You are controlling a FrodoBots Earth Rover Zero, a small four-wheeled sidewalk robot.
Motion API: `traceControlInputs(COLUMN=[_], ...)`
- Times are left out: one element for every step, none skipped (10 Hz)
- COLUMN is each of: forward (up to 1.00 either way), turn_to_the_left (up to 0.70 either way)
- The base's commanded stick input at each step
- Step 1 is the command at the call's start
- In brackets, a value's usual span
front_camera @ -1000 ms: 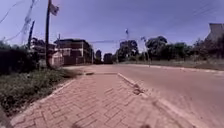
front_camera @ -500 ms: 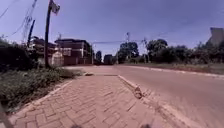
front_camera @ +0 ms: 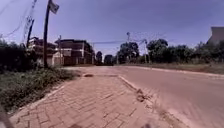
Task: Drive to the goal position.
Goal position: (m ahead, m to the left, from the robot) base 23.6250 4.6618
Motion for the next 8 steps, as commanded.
traceControlInputs(forward=[0.3,0.3,0.3,0.3,0.3,0.3,0.3,0.3], turn_to_the_left=[0.0,0.24,0.49,0.74,0.75,0.75,0.75,0.75])
